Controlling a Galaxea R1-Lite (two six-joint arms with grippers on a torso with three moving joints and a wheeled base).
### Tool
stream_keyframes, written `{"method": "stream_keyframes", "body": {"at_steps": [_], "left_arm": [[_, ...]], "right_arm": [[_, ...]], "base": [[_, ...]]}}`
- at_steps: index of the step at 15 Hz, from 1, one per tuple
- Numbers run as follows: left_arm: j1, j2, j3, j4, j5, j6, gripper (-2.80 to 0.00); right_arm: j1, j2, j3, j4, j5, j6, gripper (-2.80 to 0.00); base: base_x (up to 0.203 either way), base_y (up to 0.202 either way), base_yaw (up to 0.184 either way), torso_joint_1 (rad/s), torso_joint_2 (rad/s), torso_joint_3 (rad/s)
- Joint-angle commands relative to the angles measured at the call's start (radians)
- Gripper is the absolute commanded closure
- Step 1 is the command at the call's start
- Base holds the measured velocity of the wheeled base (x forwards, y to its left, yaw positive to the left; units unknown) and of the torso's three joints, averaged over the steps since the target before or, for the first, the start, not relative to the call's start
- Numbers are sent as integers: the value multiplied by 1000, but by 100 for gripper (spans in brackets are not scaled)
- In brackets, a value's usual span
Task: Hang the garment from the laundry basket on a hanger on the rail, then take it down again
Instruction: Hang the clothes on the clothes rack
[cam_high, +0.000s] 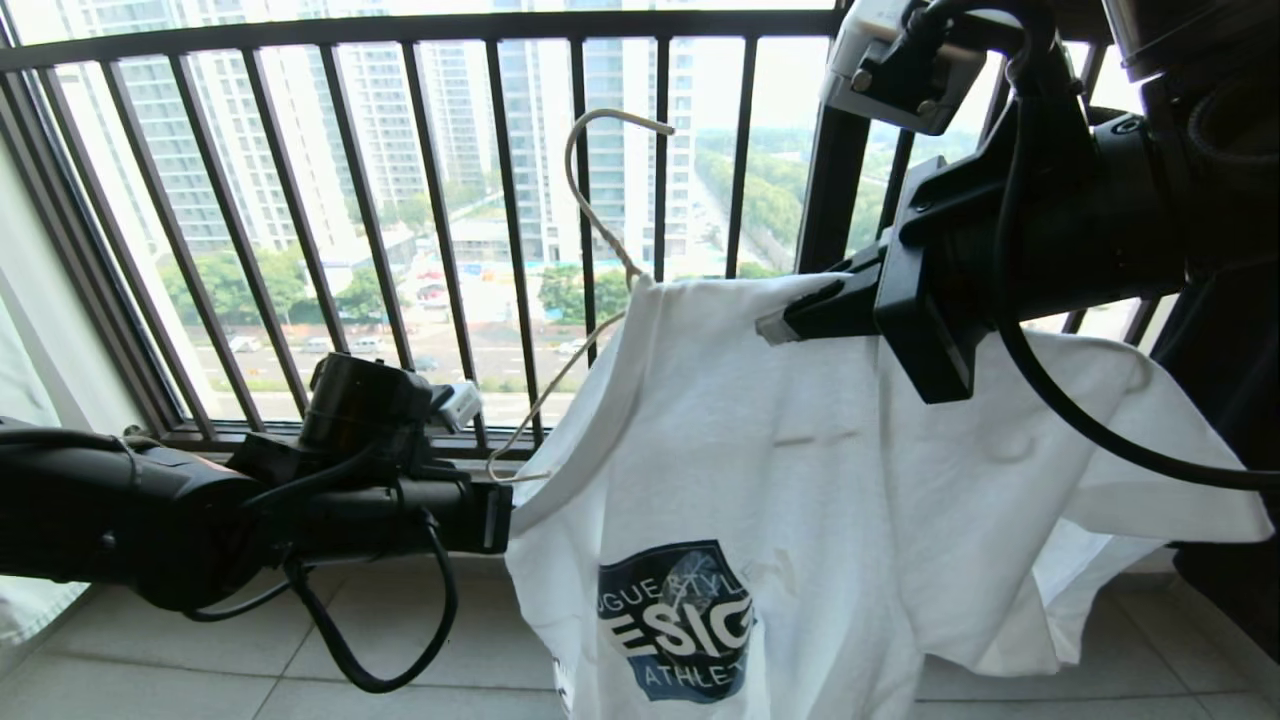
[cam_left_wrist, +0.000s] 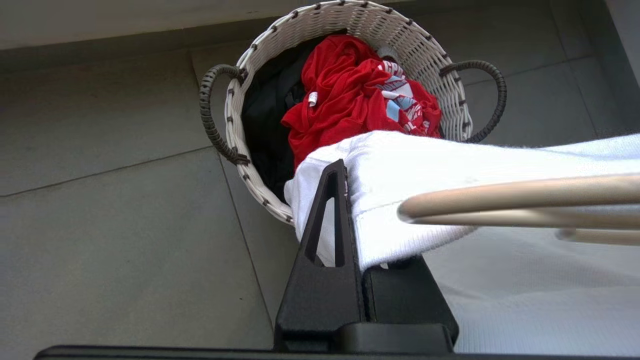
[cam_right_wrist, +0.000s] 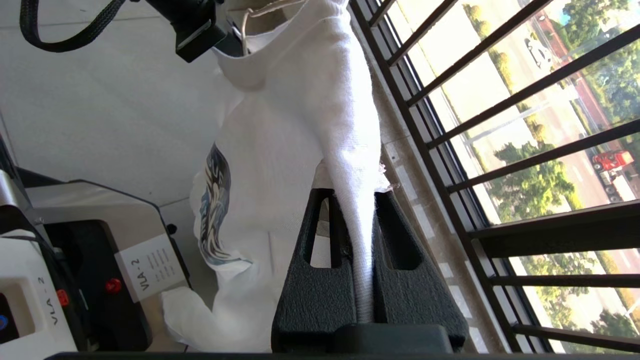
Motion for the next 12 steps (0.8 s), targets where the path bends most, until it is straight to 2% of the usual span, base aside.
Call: {"method": "stream_keyframes", "body": {"at_steps": [1, 7, 12], "left_arm": [[31, 6, -14, -2, -2, 0, 0], [118, 3, -46, -2, -5, 7, 0], [119, -134, -48, 0, -8, 15, 0]], "right_arm": [[-9, -13, 6, 4, 3, -3, 0], [-29, -35, 70, 4, 4, -7, 0], [-24, 17, 118, -10, 11, -6, 0]], "base": [[0, 0, 0, 0, 0, 0], [0, 0, 0, 0, 0, 0], [0, 0, 0, 0, 0, 0]]}}
